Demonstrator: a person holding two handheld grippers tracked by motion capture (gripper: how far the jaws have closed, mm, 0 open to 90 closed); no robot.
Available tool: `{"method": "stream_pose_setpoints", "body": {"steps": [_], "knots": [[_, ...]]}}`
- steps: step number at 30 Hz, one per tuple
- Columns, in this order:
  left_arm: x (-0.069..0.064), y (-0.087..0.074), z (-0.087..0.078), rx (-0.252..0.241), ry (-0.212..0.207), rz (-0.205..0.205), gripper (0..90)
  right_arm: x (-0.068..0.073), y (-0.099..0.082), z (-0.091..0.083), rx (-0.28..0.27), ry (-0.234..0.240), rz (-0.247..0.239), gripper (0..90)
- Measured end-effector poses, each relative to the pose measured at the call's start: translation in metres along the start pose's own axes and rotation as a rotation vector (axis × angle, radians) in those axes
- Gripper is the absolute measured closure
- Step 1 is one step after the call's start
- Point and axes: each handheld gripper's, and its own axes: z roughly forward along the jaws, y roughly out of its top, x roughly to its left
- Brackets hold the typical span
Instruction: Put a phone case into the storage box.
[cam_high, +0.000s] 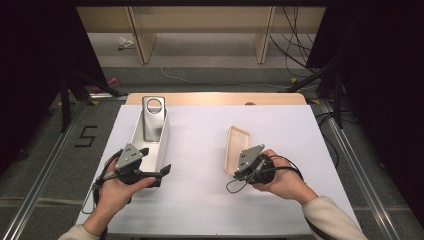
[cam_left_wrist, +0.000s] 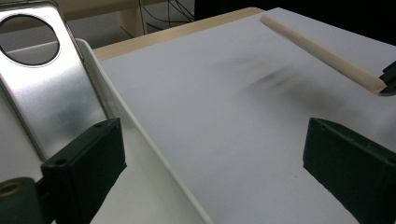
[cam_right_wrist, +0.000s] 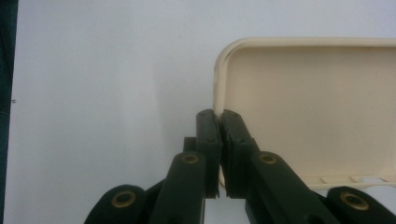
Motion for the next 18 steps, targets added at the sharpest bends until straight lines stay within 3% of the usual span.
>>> {"method": "stream_pose_setpoints", "body": {"steps": [6,15,18], "knots": [[0.000,0.008,0.000,-0.020,-0.012,-0.016,7.5,0.001,0.002,0.001,-0.013,0.006,-0.005,87.3],[-0.006,0.026,0.009,-0.011,-0.037,-0.024,8.6,0.002,0.005,0.003,-0.022,0.004,-0.004,87.3],[-0.011,0.036,0.015,-0.012,-0.056,-0.011,8.9,0.004,0.007,0.005,-0.022,0.014,-0.003,87.3]]}}
